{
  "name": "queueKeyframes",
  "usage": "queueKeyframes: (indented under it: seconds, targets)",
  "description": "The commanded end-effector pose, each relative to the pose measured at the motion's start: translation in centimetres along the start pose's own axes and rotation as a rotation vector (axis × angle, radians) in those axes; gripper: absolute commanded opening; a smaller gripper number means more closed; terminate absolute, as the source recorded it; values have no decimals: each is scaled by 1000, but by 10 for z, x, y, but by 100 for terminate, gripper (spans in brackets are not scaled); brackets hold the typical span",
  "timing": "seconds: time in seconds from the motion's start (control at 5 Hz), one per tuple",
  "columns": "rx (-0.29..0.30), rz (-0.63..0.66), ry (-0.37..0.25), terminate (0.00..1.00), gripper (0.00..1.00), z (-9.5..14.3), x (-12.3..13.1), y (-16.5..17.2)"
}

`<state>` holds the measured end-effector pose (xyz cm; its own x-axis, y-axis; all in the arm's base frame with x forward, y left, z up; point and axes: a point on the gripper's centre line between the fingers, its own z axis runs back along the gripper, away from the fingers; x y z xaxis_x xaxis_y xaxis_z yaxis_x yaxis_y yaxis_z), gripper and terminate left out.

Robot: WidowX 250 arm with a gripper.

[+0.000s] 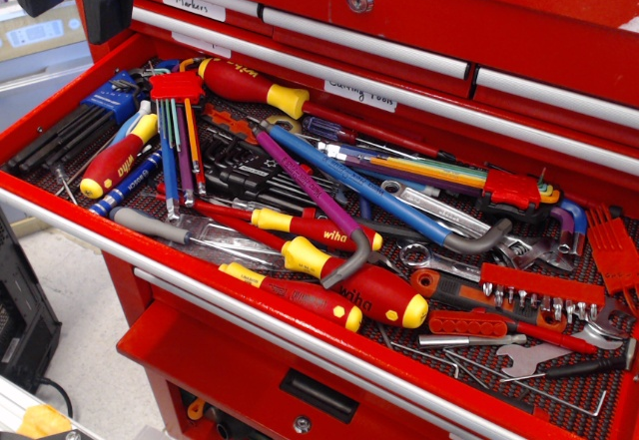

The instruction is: Pick up violet Allen key

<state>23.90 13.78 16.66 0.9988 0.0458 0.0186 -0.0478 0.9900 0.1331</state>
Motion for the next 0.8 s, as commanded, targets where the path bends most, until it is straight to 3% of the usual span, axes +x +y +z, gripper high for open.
queueKeyframes:
  seconds: [0.0, 0.2, 0.4, 0.6]
  targets:
    - [0, 0, 0, 0, 100, 0, 0, 0]
    - [2, 213, 27, 0, 100, 10, 18, -40]
    - [-52, 467, 14, 0, 100, 12, 42, -81]
    - [-124, 638, 29, 0, 100, 5, 57, -107]
